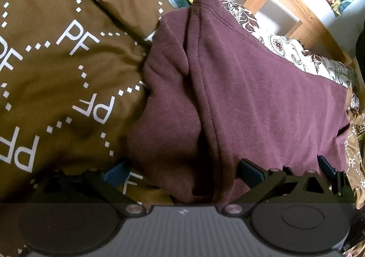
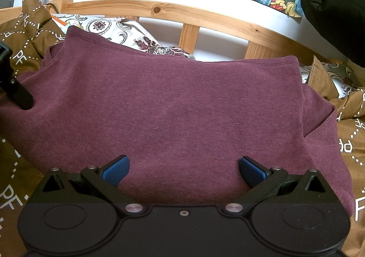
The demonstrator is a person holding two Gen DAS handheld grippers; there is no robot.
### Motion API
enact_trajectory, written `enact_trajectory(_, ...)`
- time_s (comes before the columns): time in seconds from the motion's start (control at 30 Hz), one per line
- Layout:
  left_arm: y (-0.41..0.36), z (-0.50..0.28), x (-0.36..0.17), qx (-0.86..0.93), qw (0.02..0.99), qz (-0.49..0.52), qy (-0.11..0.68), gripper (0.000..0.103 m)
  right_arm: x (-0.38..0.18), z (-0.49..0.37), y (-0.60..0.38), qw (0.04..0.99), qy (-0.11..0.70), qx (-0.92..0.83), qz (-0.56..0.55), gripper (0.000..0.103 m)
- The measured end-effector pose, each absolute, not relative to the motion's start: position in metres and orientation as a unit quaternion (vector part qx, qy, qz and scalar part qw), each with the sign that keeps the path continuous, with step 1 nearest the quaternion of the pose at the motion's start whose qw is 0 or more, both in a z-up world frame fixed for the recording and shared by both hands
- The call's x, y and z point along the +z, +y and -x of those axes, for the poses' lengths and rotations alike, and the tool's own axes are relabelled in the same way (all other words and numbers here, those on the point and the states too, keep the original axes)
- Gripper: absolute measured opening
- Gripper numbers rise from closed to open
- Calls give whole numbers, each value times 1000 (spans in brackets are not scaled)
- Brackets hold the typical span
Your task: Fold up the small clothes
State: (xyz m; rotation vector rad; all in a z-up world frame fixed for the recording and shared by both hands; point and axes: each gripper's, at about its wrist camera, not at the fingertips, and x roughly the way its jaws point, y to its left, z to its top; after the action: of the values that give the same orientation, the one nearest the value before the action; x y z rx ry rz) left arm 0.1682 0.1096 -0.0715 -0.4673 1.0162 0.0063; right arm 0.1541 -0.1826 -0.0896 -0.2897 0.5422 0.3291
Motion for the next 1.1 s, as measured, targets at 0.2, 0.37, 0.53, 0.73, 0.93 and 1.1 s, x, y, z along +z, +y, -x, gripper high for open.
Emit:
enact_trajectory(0.2,109,-169,-72,3,849,216,481,102,-90,-154,-183,940,265,161,141,102)
enact_trajectory(0.37,109,-170,-72,4,849,219,481,102,-90,-154,-183,940,265,162,141,102)
enact_trajectory(0.53,111,-169,-71,8,849,224,478,100,-90,-154,-183,940,265,162,140,102)
enact_trajectory(0.73,108,-162,-69,14,852,228,472,84,-90,-154,-183,940,266,164,136,102)
enact_trajectory(0.93,105,-157,-67,8,861,213,462,57,-77,-152,-180,932,272,174,162,102)
enact_trajectory(1.1,106,-157,-67,3,862,219,457,34,-59,-138,-187,936,266,172,155,102)
